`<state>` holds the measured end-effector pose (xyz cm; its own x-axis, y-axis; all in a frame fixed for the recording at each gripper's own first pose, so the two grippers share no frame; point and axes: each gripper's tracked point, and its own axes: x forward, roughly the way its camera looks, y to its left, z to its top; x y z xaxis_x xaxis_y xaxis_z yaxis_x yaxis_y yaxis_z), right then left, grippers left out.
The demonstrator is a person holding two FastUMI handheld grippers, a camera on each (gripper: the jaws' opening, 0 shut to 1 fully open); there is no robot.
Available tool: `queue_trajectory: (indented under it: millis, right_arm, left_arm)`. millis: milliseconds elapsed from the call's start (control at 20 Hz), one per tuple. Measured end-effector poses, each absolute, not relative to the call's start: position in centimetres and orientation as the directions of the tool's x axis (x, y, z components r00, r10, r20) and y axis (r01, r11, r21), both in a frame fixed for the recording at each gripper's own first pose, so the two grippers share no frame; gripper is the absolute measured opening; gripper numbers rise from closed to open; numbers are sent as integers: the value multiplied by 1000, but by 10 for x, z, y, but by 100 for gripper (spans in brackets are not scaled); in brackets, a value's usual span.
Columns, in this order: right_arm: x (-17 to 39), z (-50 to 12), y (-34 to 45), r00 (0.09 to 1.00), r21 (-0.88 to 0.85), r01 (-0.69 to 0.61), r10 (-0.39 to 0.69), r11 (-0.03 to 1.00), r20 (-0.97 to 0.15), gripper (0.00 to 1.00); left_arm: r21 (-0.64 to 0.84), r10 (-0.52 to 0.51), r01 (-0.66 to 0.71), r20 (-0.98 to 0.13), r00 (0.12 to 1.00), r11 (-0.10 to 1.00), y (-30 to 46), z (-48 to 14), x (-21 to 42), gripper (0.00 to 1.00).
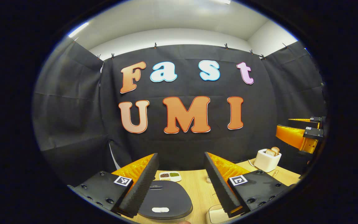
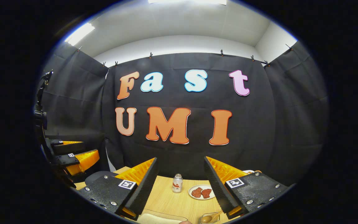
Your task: Close the left gripper, press the button to open the rice cooker; take a wooden spoon from the chopstick holder with the right hand, scoop a spoonful of rice and pour it into the rice cooker, then put the wooden spoon back into the chopstick holder.
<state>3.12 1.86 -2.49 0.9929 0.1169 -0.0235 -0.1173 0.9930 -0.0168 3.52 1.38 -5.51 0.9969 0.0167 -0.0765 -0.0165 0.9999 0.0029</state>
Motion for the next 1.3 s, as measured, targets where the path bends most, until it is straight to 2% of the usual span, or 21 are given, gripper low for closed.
queue_trajectory:
  millis: [50, 350, 400, 450, 500, 550, 600, 650, 700, 750, 800, 850, 1300]
  right_arm:
    - [32, -25, 19, 993, -21, -118, 117, 993, -24, 90]
    - [32, -24, 19, 992, -14, -125, 125, 992, -13, 90]
    - [33, -22, 18, 992, -13, -123, 122, 992, -10, 94]
    - [32, -20, 17, 993, -10, -122, 122, 993, -6, 94]
    - [32, -18, 17, 993, -12, -121, 121, 993, 0, 90]
    - [33, -16, 16, 993, -15, -118, 118, 993, 5, 94]
    - [32, -14, 17, 993, -18, -119, 119, 993, 8, 94]
    - [32, -14, 16, 993, -20, -118, 118, 993, 11, 90]
    - [31, -14, 16, 993, -18, -120, 120, 993, 10, 94]
    - [31, -14, 17, 993, -18, -119, 119, 993, 8, 90]
    - [31, -14, 17, 993, -17, -119, 119, 993, 8, 94]
    - [30, -14, 15, 993, -19, -116, 116, 993, 9, 90]
    - [28, -13, 18, 992, -18, -122, 122, 992, 11, 90]
  left_arm:
    - [4, 13, -13, -70, 997, 1000, 13, -53, 35, 95]
    - [9, -7, 8, -49, 999, 1000, 5, -47, 35, 94]
    - [7, -12, 12, -38, 999, 1000, 4, -44, 35, 94]
    - [3, -18, 18, -26, 999, 1000, 2, -40, 35, 94]
    - [2, -23, 23, -16, 1000, 1000, 0, -37, 35, 94]
    - [1, -29, 29, -5, 1000, 1000, -1, -34, 34, 94]
    - [3, -35, 35, 2, 999, 999, -3, -32, 34, 94]
    - [7, -39, 39, 6, 999, 999, -4, -31, 34, 94]
    - [12, -43, 43, 7, 999, 999, -5, -30, 32, 94]
    - [15, -45, 45, 13, 999, 999, -7, -30, 32, 94]
    - [15, -52, 51, 16, 999, 999, -10, -29, 31, 94]
    - [15, -55, 55, 18, 998, 998, -11, -29, 31, 94]
    - [15, -59, 59, 38, 998, 998, -13, -22, 25, 94]
